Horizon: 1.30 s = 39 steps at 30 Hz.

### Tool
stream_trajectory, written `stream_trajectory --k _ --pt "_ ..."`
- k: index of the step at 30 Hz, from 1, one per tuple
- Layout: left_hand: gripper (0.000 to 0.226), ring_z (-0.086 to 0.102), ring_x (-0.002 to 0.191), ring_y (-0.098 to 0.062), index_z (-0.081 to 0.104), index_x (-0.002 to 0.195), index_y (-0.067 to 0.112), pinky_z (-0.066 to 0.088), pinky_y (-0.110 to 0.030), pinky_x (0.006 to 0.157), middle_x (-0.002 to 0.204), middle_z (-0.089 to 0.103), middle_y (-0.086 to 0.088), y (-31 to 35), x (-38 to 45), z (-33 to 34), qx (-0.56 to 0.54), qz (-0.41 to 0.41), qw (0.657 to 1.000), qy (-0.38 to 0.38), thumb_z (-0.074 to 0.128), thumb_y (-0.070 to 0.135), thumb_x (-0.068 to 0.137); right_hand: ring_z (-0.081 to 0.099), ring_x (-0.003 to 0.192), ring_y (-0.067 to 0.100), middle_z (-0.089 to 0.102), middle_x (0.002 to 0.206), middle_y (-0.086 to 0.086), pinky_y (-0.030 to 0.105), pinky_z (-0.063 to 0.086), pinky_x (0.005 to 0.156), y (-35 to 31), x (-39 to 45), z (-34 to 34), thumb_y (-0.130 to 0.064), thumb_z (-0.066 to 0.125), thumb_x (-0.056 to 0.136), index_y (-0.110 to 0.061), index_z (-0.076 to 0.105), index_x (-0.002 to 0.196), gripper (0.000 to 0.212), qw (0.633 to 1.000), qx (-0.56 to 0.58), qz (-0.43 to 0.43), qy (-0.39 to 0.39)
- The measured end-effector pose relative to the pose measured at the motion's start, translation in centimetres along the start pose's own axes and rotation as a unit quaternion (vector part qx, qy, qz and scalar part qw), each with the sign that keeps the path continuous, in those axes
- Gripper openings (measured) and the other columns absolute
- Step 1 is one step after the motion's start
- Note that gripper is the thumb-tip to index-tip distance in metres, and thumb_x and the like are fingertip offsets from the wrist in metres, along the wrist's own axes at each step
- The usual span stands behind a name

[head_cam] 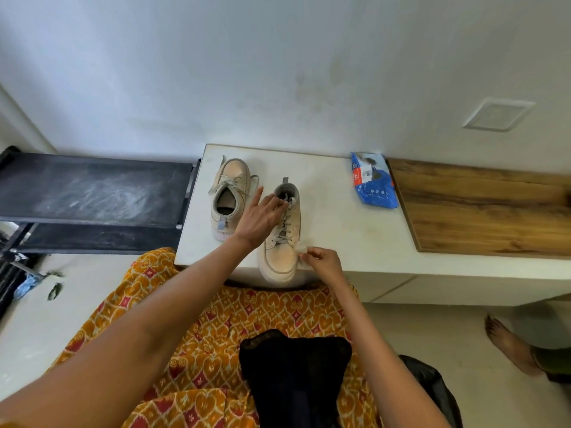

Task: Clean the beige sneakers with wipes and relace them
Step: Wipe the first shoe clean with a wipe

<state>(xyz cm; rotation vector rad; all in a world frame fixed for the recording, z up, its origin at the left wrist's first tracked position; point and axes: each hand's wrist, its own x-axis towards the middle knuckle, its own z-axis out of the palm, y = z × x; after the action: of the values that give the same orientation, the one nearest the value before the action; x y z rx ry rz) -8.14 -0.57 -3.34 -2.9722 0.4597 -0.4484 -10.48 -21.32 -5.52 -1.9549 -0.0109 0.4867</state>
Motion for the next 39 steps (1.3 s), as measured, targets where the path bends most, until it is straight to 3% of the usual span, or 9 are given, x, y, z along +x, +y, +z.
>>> stream_trajectory --k 3,8,12,16,23,26,30,35,39 --pt "0.064 0.055 0.115 -0.031 0.054 0.130 0.007 0.018 -0.051 0.112 0.118 0.061 -0.015 0.1 0.1 0.2 0.001 -0.007 1.000 -0.008 0.078 0.007 0.071 0.049 0.052 -0.004 0.062 0.056 -0.013 0.017 0.036 0.057 -0.7 0.2 -1.9 -0.022 0.070 0.084 -0.013 0.070 0.070 0.016 0.995 -0.081 0.007 -0.060" --pt "0.060 0.043 0.128 -0.027 0.041 0.139 0.014 0.007 -0.049 0.116 0.129 0.053 -0.007 0.4 2.4 -0.1 -0.016 -0.075 0.995 -0.065 0.065 0.015 0.085 0.063 0.094 0.019 0.069 0.104 0.007 0.029 0.046 0.079 -3.6 2.8 -2.7 -0.022 0.065 0.088 -0.012 0.064 0.113 0.027 0.991 -0.074 -0.001 0.115" --pt "0.063 0.046 0.122 -0.025 0.039 0.139 0.018 0.007 -0.050 0.116 0.123 0.053 -0.004 0.3 4.1 -0.4 0.008 -0.090 0.991 -0.099 0.067 0.020 0.083 0.063 0.102 0.023 0.069 0.112 0.006 0.024 0.044 0.076 -4.3 3.9 -0.8 -0.018 0.059 0.091 -0.010 0.067 0.111 0.023 0.979 -0.153 -0.018 0.132" --pt "0.056 0.051 0.116 -0.025 0.046 0.134 0.021 0.000 -0.053 0.114 0.118 0.056 -0.003 -0.1 4.4 -0.2 0.013 -0.088 0.992 -0.095 0.068 0.019 0.083 0.060 0.101 0.015 0.071 0.104 -0.001 0.020 0.042 0.075 -3.1 2.0 0.1 -0.009 0.055 0.087 -0.018 0.073 0.105 0.026 0.965 -0.207 -0.099 0.131" --pt "0.051 0.050 0.118 -0.026 0.044 0.135 0.018 0.006 -0.051 0.115 0.121 0.054 -0.006 0.3 4.1 -0.1 -0.014 -0.094 0.993 -0.076 0.062 0.018 0.087 0.055 0.082 0.010 0.068 0.082 -0.003 0.024 0.037 0.059 -2.6 1.0 -1.9 -0.031 0.060 0.083 -0.024 0.075 0.083 0.017 0.928 -0.328 -0.155 0.083" --pt "0.057 0.046 0.123 -0.027 0.037 0.141 0.015 0.002 -0.051 0.116 0.127 0.051 -0.008 0.2 3.8 0.2 -0.011 -0.090 0.993 -0.079 0.060 0.018 0.088 0.055 0.091 0.016 0.071 0.095 0.001 0.025 0.037 0.061 -4.4 2.5 -0.6 -0.023 0.055 0.089 -0.024 0.073 0.104 0.023 0.924 -0.308 -0.166 0.156" --pt "0.063 0.039 0.130 -0.026 0.027 0.146 0.014 -0.006 -0.052 0.114 0.134 0.044 -0.007 0.3 3.8 0.4 -0.009 -0.092 0.992 -0.087 0.057 0.018 0.090 0.052 0.100 0.025 0.065 0.110 0.006 0.035 0.046 0.074 -3.5 1.8 1.4 -0.021 0.048 0.095 -0.021 0.063 0.123 0.032 0.881 -0.401 -0.211 0.132" --pt "0.061 0.038 0.131 -0.026 0.026 0.147 0.013 0.001 -0.050 0.116 0.133 0.044 -0.007 0.5 3.7 0.3 -0.018 -0.091 0.992 -0.086 0.053 0.016 0.092 0.055 0.084 0.023 0.069 0.090 0.003 0.033 0.042 0.067 -1.5 -0.3 0.7 -0.017 0.055 0.088 -0.016 0.074 0.101 0.023 0.846 -0.431 -0.288 0.122" --pt "0.060 0.038 0.132 -0.024 0.027 0.146 0.013 0.001 -0.047 0.117 0.137 0.043 -0.006 0.1 3.8 0.2 -0.039 -0.082 0.993 -0.080 0.054 0.016 0.093 0.053 0.090 0.019 0.071 0.093 0.003 0.031 0.043 0.068 -3.3 1.6 -0.7 -0.021 0.048 0.091 -0.013 0.074 0.095 0.028 0.854 -0.438 -0.244 0.139"
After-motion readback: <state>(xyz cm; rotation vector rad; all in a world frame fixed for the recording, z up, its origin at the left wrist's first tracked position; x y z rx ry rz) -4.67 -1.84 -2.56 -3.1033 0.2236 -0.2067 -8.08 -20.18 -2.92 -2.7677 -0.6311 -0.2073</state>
